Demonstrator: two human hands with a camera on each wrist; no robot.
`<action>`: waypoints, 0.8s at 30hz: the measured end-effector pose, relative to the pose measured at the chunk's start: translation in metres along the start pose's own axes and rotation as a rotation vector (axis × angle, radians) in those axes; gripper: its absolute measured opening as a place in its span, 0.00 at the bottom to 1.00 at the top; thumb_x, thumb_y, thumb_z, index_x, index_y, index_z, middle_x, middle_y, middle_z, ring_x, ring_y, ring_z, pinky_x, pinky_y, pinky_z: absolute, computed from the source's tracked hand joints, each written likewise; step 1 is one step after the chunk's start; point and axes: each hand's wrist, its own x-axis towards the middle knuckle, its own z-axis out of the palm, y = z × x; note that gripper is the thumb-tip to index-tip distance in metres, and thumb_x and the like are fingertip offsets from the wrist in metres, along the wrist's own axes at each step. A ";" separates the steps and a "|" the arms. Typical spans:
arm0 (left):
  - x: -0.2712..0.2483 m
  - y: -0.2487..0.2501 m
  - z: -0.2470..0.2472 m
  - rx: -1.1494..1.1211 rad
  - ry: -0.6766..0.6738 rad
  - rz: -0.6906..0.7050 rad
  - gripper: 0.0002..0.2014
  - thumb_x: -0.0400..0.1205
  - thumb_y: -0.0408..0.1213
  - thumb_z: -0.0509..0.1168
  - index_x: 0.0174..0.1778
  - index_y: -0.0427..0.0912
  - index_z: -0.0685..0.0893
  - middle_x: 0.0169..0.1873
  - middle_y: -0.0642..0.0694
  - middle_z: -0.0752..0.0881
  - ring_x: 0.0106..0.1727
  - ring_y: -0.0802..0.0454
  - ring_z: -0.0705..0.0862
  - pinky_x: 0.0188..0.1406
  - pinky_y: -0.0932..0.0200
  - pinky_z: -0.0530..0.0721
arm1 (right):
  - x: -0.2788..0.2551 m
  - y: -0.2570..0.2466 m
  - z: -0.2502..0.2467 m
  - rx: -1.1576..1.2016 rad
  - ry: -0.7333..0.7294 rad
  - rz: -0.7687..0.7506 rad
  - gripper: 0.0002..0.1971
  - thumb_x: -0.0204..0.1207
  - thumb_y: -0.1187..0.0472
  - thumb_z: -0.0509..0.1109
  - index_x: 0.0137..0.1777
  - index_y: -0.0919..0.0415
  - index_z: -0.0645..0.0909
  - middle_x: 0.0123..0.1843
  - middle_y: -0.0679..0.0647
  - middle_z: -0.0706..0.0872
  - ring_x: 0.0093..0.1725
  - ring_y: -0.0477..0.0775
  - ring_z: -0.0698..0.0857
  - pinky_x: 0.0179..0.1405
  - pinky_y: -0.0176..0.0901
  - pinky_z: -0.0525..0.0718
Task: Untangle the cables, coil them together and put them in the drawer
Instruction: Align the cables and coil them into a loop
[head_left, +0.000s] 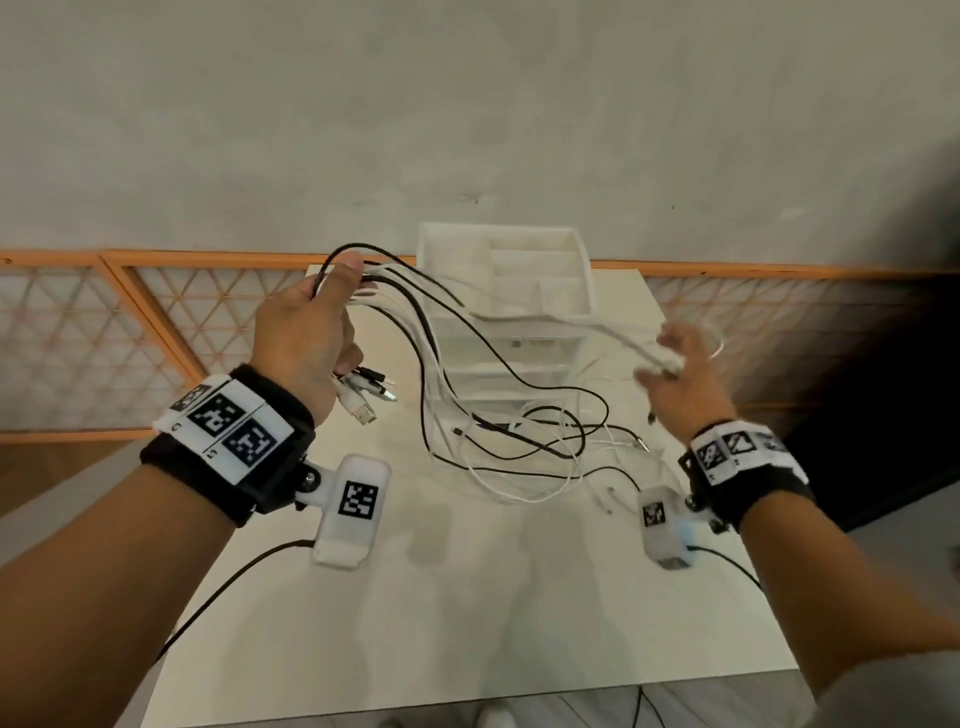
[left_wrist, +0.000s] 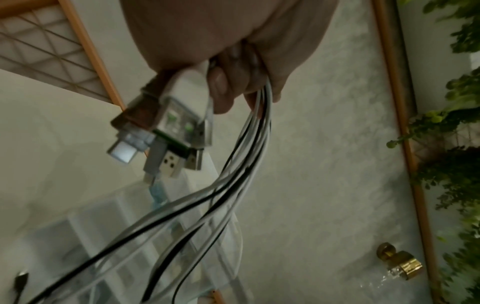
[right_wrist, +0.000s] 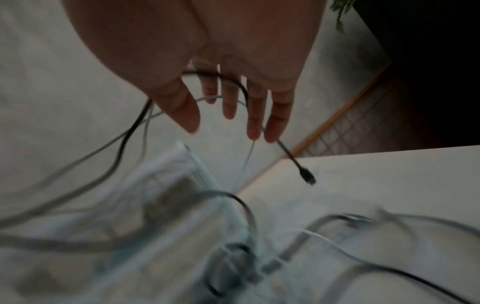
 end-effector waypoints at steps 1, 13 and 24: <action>-0.001 0.002 -0.001 -0.008 -0.026 -0.009 0.14 0.82 0.47 0.69 0.38 0.41 0.82 0.15 0.53 0.60 0.17 0.55 0.56 0.19 0.62 0.57 | -0.007 0.015 0.008 -0.157 -0.133 0.091 0.38 0.76 0.64 0.74 0.83 0.50 0.61 0.78 0.51 0.73 0.72 0.61 0.78 0.74 0.60 0.77; -0.027 -0.018 0.017 0.232 -0.408 -0.132 0.19 0.84 0.46 0.67 0.31 0.44 0.71 0.16 0.55 0.60 0.18 0.54 0.55 0.19 0.63 0.55 | -0.083 -0.133 0.050 0.287 -0.340 -0.373 0.07 0.74 0.67 0.76 0.48 0.55 0.87 0.43 0.47 0.89 0.40 0.47 0.86 0.44 0.34 0.86; -0.025 -0.013 0.002 0.229 -0.423 -0.092 0.16 0.82 0.45 0.69 0.33 0.40 0.78 0.16 0.52 0.59 0.18 0.53 0.55 0.21 0.62 0.56 | -0.098 -0.112 0.081 0.525 -0.640 -0.124 0.07 0.77 0.68 0.73 0.39 0.70 0.81 0.26 0.54 0.81 0.20 0.53 0.71 0.22 0.40 0.69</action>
